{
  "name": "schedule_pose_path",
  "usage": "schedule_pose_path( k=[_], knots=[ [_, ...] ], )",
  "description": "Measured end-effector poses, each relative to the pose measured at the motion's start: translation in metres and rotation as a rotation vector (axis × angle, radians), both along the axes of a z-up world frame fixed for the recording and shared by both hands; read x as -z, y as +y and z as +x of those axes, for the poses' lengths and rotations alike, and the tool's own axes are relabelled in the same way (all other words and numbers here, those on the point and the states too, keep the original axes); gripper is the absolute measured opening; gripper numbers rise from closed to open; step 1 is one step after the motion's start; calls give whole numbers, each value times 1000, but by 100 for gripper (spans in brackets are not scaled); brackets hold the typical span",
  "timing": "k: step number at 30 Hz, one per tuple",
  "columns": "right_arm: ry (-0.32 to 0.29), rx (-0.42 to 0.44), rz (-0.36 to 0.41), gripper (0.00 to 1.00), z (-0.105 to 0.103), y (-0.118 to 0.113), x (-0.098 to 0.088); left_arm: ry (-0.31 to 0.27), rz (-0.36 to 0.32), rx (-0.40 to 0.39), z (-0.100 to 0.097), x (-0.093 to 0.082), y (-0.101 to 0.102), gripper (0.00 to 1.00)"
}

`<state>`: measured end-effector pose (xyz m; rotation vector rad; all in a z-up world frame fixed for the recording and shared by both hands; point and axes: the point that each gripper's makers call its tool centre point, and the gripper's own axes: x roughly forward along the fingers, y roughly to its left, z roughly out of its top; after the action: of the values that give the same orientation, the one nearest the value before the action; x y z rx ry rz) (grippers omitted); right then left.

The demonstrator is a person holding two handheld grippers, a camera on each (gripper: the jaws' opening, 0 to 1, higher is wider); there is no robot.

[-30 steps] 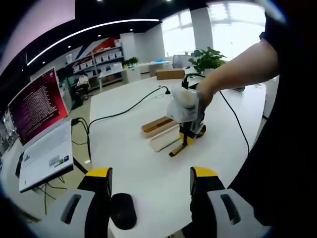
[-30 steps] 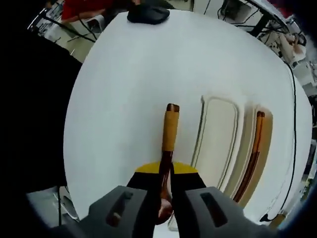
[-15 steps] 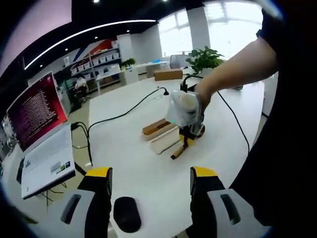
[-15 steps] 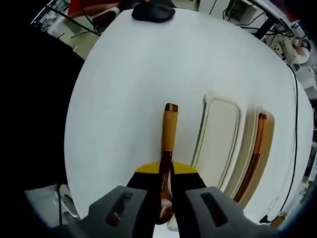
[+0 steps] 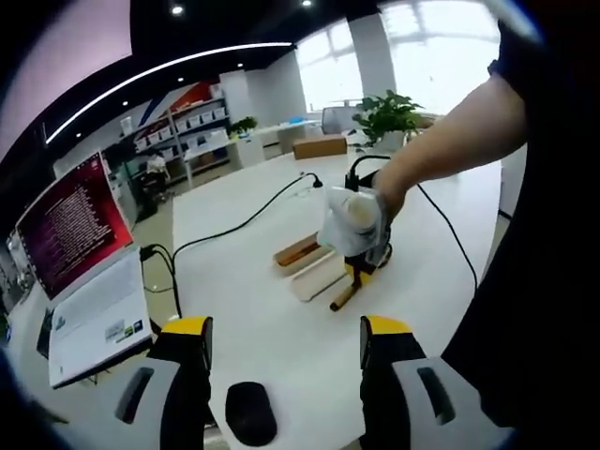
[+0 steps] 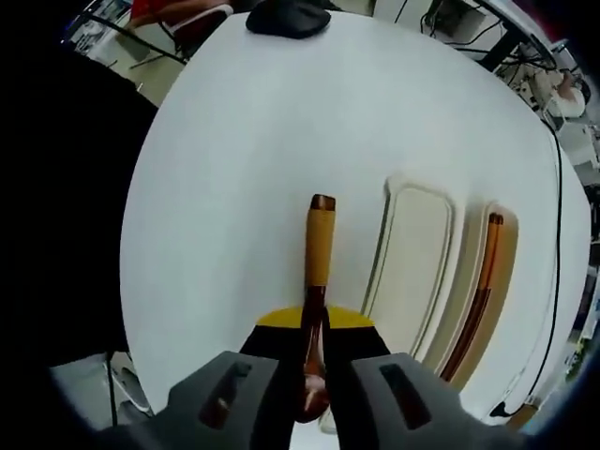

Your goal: Arrange the utensils inside the cutlery case until each visible utensil rests in its matching compartment.

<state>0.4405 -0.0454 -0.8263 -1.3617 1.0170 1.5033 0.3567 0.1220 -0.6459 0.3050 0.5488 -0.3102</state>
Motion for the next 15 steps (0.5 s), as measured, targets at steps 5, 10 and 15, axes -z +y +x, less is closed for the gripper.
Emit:
schedule_pose_path(
  k=[5, 10, 15],
  knots=[
    [7, 15, -7, 2, 0, 0, 0, 0, -8, -9, -4, 0, 2, 66],
    [15, 28, 4, 2, 1, 0, 0, -3, -4, -29, -9, -2, 8, 65],
    [26, 46, 43, 1, 1, -1, -1, -7, -3, -41, -12, -1, 8, 66]
  ],
)
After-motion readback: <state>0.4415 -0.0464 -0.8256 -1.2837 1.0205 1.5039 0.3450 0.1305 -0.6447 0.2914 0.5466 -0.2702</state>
